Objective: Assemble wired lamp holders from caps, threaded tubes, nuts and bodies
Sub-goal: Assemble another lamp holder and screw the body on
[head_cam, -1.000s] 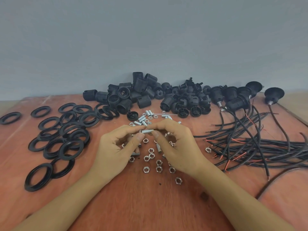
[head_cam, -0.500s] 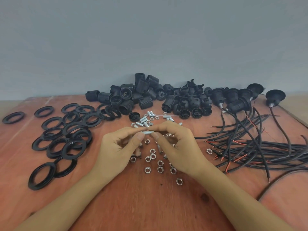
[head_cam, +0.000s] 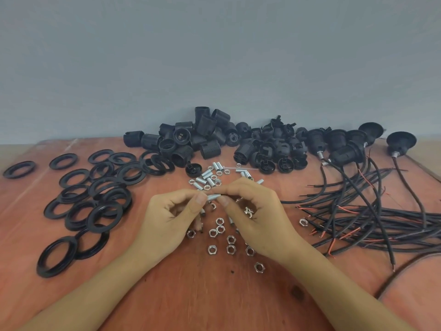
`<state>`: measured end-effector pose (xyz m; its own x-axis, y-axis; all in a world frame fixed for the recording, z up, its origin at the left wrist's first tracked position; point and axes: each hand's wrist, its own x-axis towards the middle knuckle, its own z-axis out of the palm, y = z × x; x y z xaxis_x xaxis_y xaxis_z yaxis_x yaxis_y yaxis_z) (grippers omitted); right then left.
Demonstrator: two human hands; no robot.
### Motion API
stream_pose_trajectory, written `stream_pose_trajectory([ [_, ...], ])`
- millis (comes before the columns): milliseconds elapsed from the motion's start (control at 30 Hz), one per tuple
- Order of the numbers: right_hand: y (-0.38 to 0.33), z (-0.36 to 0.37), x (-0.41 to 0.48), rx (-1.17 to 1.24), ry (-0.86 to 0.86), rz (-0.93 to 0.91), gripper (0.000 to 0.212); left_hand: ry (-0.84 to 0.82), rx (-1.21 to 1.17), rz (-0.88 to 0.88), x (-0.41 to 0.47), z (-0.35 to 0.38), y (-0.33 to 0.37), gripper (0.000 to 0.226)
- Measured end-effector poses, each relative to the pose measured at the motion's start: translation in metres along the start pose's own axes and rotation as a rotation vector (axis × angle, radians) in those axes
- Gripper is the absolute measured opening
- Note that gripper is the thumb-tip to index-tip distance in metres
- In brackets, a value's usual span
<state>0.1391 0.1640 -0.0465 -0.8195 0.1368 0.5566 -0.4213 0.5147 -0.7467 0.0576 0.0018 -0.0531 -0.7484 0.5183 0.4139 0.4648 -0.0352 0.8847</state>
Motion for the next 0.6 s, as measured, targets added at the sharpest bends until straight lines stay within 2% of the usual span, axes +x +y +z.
stream_pose_trajectory([
  [167,-0.0001,0.0081,-0.0036,0.113,0.037,0.116,0.019,0.015,-0.045,0.027,0.0002,-0.0021,0.0019,0.020],
  [333,-0.0008,0.0078,-0.0019,0.075,0.040,0.106,0.018,0.021,-0.071,-0.007,0.0004,-0.0022,0.0016,0.019],
  [500,-0.0030,0.0092,-0.0020,0.102,0.067,0.171,0.012,0.004,-0.084,0.044,0.0002,-0.0034,-0.0004,0.021],
  [600,-0.0020,0.0097,-0.0025,0.067,0.058,0.171,0.030,0.000,-0.027,0.100,-0.0023,-0.0024,0.0009,0.022],
])
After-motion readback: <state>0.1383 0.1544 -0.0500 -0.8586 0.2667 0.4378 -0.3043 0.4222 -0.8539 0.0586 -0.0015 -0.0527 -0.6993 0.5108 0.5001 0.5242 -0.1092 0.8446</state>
